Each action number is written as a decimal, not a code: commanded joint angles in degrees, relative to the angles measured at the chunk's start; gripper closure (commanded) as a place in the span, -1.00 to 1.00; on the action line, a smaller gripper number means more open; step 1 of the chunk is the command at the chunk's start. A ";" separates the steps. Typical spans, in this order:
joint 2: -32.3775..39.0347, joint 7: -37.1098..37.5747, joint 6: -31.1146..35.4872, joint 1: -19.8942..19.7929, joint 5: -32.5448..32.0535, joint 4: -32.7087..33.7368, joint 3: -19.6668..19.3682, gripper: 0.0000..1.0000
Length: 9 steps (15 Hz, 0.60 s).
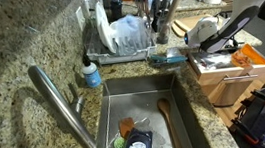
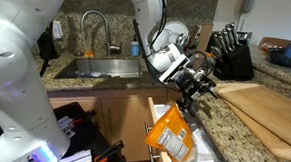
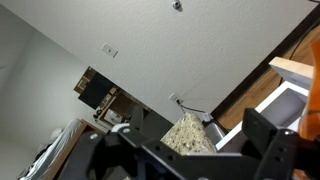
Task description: Push the faucet handle to the right, remove the orange packet from the top of the counter and place it in the open drawer, close the open drawer
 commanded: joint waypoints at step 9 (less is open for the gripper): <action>-26.31 15.84 23.07 -3.19 8.80 -24.23 0.12 -1.00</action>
